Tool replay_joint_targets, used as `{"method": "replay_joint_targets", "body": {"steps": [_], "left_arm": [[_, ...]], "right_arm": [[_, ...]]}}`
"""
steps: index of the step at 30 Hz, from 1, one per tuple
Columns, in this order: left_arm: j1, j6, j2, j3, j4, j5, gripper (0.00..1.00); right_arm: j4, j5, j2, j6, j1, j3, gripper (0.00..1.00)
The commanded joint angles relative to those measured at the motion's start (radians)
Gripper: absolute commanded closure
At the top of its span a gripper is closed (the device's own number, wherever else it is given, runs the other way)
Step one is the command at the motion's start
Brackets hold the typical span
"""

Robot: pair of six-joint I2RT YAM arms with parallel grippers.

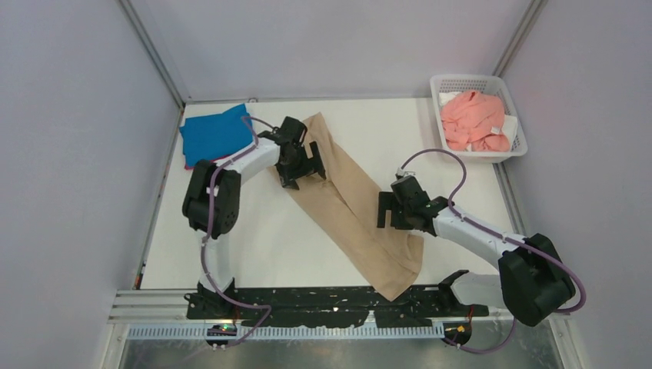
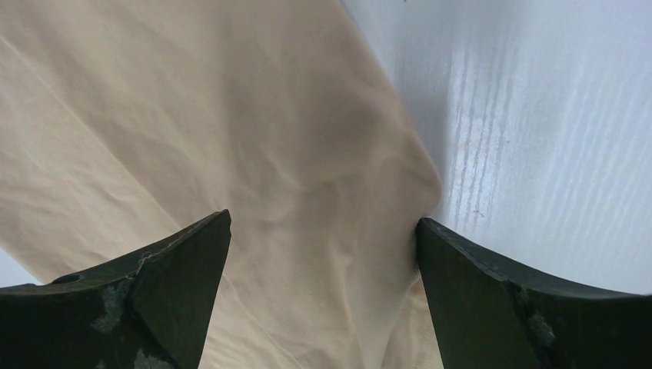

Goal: Fold and stack the t-shirts
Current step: Rotate the tshirt 90 degrees

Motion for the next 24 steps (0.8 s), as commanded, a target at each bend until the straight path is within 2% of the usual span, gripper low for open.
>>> {"method": "replay_joint_targets", "body": {"steps": [1,7,14,17,21,24], "left_arm": [[0.006,-0.021,0.122,0.121,0.0,0.062,0.0],[0.027,0.007,0.316,0.387,-0.154,0.042,0.0],[0.09,0.002,0.557,0.828,-0.309,0.068,0.0],[0.105,-0.012,0.61,0.922,-0.276,0.097,0.0],[0.115,-0.049,0.643,0.936,-0.129,0.121,0.0],[0.126,-0.065,0.692,1.012,-0.083,0.138,0.0]], "right_arm": [[0.04,-0.061,0.025,0.005,0.001,-0.03,0.05],[0.043,-0.252,0.034,0.005,0.009,-0.085,0.05],[0.09,-0.483,0.03,0.003,0.12,-0.097,0.05],[0.122,-0.562,0.108,-0.013,0.177,-0.054,0.05],[0.208,-0.64,0.233,-0.02,0.253,0.029,0.05],[0.195,-0.636,0.285,-0.053,0.281,0.115,0.05]]}}
